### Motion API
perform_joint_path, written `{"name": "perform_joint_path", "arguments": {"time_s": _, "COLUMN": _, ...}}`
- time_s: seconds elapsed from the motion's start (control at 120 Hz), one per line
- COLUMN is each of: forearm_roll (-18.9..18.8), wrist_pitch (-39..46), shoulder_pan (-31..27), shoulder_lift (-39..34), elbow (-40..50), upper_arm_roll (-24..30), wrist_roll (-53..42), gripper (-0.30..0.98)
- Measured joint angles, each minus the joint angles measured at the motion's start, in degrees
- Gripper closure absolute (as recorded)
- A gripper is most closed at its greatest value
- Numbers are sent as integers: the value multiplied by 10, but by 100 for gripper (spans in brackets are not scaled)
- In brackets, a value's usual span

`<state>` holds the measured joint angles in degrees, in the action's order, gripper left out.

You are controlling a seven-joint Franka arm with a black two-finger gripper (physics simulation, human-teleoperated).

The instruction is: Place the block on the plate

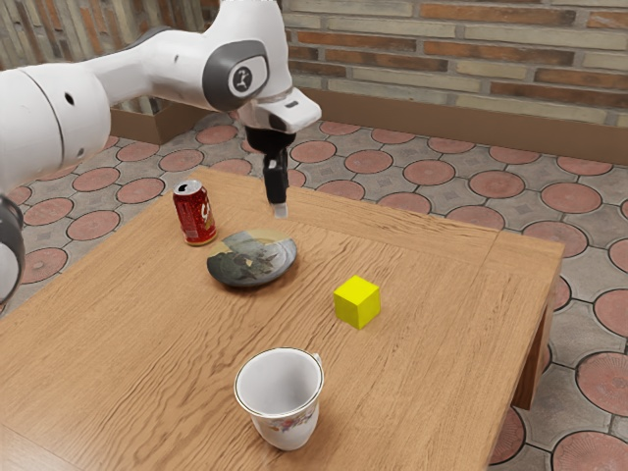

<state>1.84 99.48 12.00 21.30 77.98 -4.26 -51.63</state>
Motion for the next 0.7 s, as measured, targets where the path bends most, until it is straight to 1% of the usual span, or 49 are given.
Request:
{"name": "perform_joint_path", "arguments": {"time_s": 0.1, "forearm_roll": 1, "wrist_pitch": 13, "shoulder_pan": 20, "shoulder_lift": 20, "elbow": -6, "upper_arm_roll": 1, "wrist_roll": 29, "gripper": 0}}
{"name": "perform_joint_path", "arguments": {"time_s": 0.2, "forearm_roll": 2, "wrist_pitch": 34, "shoulder_pan": 32, "shoulder_lift": 67, "elbow": -44, "upper_arm_roll": -1, "wrist_roll": 63, "gripper": 0}}
{"name": "perform_joint_path", "arguments": {"time_s": 0.342, "forearm_roll": 26, "wrist_pitch": 54, "shoulder_pan": 37, "shoulder_lift": 110, "elbow": -68, "upper_arm_roll": -2, "wrist_roll": 123, "gripper": 0}}
{"name": "perform_joint_path", "arguments": {"time_s": 0.567, "forearm_roll": 37, "wrist_pitch": 119, "shoulder_pan": 43, "shoulder_lift": 171, "elbow": -71, "upper_arm_roll": -1, "wrist_roll": 223, "gripper": 0}}
{"name": "perform_joint_path", "arguments": {"time_s": 0.7, "forearm_roll": 66, "wrist_pitch": 148, "shoulder_pan": 51, "shoulder_lift": 188, "elbow": -69, "upper_arm_roll": -5, "wrist_roll": 281, "gripper": 0}}
